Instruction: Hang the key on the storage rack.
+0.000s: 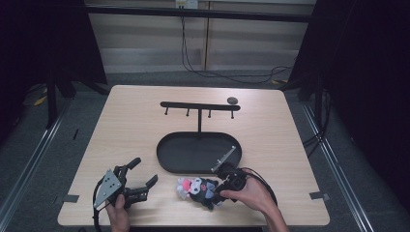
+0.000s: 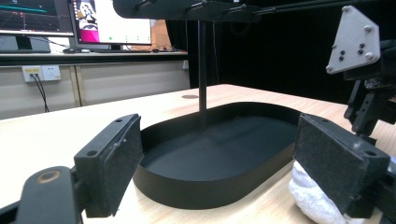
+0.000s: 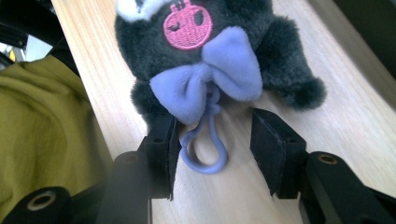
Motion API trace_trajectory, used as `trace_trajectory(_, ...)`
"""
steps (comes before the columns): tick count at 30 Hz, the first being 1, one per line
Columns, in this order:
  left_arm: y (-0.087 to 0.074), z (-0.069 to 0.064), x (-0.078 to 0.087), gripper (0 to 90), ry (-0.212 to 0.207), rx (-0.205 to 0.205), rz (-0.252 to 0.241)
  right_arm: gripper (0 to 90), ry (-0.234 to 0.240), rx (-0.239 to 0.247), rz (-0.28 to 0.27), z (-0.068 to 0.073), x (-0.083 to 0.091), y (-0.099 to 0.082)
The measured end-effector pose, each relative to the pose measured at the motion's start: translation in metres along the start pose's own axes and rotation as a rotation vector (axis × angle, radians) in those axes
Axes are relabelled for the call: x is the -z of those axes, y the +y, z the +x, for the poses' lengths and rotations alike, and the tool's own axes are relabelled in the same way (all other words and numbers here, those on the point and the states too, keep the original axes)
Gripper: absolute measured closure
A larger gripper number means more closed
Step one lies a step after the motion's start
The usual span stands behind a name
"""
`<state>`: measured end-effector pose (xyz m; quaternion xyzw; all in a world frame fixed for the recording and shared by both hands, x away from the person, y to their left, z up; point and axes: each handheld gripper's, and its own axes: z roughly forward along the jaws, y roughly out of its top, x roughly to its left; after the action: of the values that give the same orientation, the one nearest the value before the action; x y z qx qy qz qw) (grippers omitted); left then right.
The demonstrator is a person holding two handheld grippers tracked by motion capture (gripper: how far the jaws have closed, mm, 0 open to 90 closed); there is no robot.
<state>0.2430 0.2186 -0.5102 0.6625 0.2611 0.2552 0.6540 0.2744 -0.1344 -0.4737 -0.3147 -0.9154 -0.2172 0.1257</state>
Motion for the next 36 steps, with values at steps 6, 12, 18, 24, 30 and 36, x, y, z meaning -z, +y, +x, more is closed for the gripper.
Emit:
trace_trajectory(6,0.0,0.0,0.0,15.3,0.0,0.0,0.0,58.7,-0.001,0.024,0.033,0.003,-0.003,0.006)
trace_trajectory(12,0.0,0.0,0.0,15.3,-0.002,-0.001,0.0,68.2,-0.017,0.055,0.086,0.008,-0.007,0.015)
trace_trajectory(18,0.0,0.0,0.0,15.3,-0.003,-0.001,-0.001,75.6,-0.024,0.04,0.13,0.008,-0.01,0.025)
trace_trajectory(24,0.0,0.0,0.0,15.3,-0.003,-0.002,-0.001,80.0,-0.039,0.061,0.201,0.011,-0.015,0.038)
trace_trajectory(30,0.0,0.0,0.0,15.3,-0.002,-0.002,-0.003,85.1,-0.047,0.05,0.239,0.011,-0.019,0.045)
trace_trajectory(36,0.0,0.0,0.0,15.3,-0.003,-0.002,-0.002,86.7,-0.08,0.094,0.278,0.015,-0.019,0.048)
